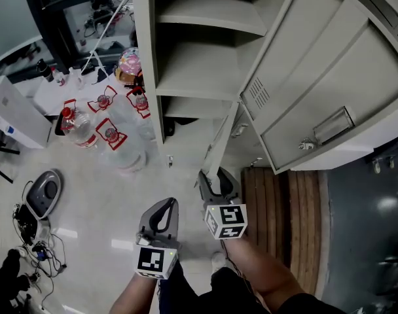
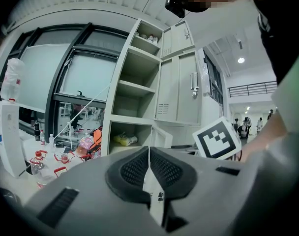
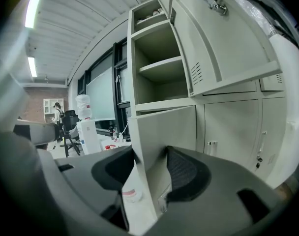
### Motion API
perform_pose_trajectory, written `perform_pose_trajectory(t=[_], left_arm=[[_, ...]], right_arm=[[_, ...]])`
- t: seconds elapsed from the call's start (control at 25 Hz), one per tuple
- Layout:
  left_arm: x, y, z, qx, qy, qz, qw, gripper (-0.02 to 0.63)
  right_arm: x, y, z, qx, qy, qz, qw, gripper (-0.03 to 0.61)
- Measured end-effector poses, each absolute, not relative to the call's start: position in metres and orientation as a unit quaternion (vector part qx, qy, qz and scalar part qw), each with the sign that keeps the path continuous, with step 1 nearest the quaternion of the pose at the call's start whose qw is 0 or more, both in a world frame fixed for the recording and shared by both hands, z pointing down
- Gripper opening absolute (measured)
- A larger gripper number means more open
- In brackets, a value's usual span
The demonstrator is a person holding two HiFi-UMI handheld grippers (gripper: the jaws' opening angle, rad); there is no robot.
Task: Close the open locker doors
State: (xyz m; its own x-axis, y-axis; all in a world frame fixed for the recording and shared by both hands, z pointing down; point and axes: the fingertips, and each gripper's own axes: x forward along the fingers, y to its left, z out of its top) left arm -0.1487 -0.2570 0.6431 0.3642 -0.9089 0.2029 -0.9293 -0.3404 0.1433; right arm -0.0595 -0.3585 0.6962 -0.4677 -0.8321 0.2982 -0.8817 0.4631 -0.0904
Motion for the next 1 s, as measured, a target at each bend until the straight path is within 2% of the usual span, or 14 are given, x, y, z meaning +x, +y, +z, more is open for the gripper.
perform_pose_trajectory(t=[1.0], left_arm=[[-0.223,-0.299,0.656,0.809,-0.569,0.05,0.14,0.005]], right_arm=[[-0.154,-0.419,0.695,0.466,-0.873,0.074,0.124,0.264]])
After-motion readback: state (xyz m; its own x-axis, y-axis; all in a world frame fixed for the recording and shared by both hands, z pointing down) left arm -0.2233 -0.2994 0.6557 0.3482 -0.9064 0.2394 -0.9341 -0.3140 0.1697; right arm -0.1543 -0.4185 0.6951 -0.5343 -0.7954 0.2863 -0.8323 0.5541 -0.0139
